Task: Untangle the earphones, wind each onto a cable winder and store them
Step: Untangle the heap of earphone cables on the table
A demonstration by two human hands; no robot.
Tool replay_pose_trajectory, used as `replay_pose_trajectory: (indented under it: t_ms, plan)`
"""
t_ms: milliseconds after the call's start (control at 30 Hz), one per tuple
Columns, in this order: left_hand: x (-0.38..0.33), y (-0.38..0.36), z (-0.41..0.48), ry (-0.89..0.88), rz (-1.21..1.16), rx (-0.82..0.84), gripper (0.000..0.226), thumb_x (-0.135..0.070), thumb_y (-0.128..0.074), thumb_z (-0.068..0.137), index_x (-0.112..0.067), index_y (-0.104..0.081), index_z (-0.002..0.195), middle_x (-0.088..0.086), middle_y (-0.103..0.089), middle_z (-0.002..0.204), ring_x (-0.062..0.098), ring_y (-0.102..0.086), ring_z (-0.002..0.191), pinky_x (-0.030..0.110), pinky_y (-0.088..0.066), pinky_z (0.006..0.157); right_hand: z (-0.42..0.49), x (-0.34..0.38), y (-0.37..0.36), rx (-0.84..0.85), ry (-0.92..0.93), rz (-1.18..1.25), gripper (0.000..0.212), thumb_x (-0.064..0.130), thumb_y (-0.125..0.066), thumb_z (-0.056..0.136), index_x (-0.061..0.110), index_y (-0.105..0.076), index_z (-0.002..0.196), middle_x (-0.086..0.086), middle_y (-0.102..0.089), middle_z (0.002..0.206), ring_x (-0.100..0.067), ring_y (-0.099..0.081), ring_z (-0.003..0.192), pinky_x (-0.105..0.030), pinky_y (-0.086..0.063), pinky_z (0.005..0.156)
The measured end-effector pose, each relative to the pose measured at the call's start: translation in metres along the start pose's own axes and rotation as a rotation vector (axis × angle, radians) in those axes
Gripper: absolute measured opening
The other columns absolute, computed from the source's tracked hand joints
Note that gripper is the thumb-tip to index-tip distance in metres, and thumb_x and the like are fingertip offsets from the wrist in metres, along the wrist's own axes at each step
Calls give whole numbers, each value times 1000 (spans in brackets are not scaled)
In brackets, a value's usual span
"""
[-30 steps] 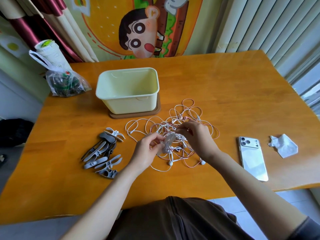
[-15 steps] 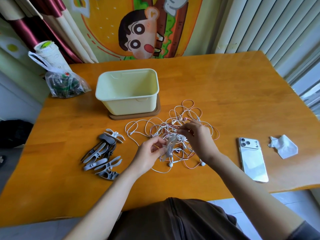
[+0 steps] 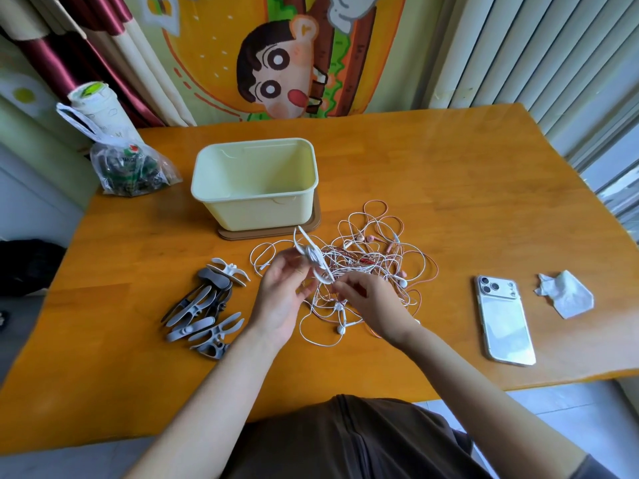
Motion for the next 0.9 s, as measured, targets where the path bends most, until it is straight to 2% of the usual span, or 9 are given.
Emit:
replay_pose_trajectory:
  t_ms: [100,200,300,367,467,533,700,900]
  plan:
    - [4,9,1,14,48,-107,10,-10,-54,93,-18,-60,93,3,-65,95,20,-59,95,35,-45,85,-4,5,-7,20,31,-45,16,17,-53,96,9,-67,95,3,-64,78,3,-57,64,-10,-41,59]
    - [6,18,0,-3,157,-211,9,-10,-57,93,-18,-61,91,2,-65,89,20,-60,90,33,-48,80,-8,12,-9,28,67,-97,17,18,-53,96,10,-67,98,-3,-68,85,-12,-65,77,-21,-50,69]
    - [-2,20,0,-146,459,-249,11,-11,-60,92,-21,-61,88,2,-65,89,17,-61,84,22,-49,73,-11,23,-9,32,131,-155,18,19,-52,96,10,-67,102,-2,-68,91,-14,-63,80,-27,-50,73]
    - [-11,15,-2,-289,690,-222,13,-8,-61,91,-21,-60,88,-5,-63,83,10,-59,79,11,-45,66,-12,29,-9,33,169,-202,20,20,-52,96,10,-66,106,-1,-67,96,-12,-60,82,-26,-49,75]
    - [-16,12,-4,-380,833,-176,13,-5,-63,89,-18,-61,90,-9,-62,81,5,-58,77,5,-42,63,-12,34,-4,19,190,-257,22,22,-51,96,12,-66,109,1,-66,99,-10,-57,80,-24,-48,73]
    - [-14,12,-5,-368,877,-131,10,-8,-64,88,-17,-62,91,-9,-61,80,4,-57,77,5,-42,62,-9,34,4,-8,185,-282,20,22,-53,95,12,-67,106,0,-67,97,-12,-58,78,-25,-48,70]
    - [-5,3,-10,-309,896,7,12,-12,-65,88,-18,-64,98,-3,-63,87,11,-58,84,8,-45,63,1,30,31,-134,146,-288,16,19,-57,93,13,-70,101,4,-67,91,1,-51,65,-6,-39,60]
    - [0,-4,-15,-243,842,96,15,-11,-63,89,-20,-61,102,-5,-59,84,9,-57,81,17,-50,67,1,26,38,-175,131,-254,14,17,-60,92,10,-69,99,8,-60,85,6,-49,66,-5,-40,62]
Point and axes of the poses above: each hand's wrist, its own z-axis towards the middle knuckle, its own y-axis out of the back of the hand, x = y × z, the point moved 7 cm from there along z, towards the middle knuckle
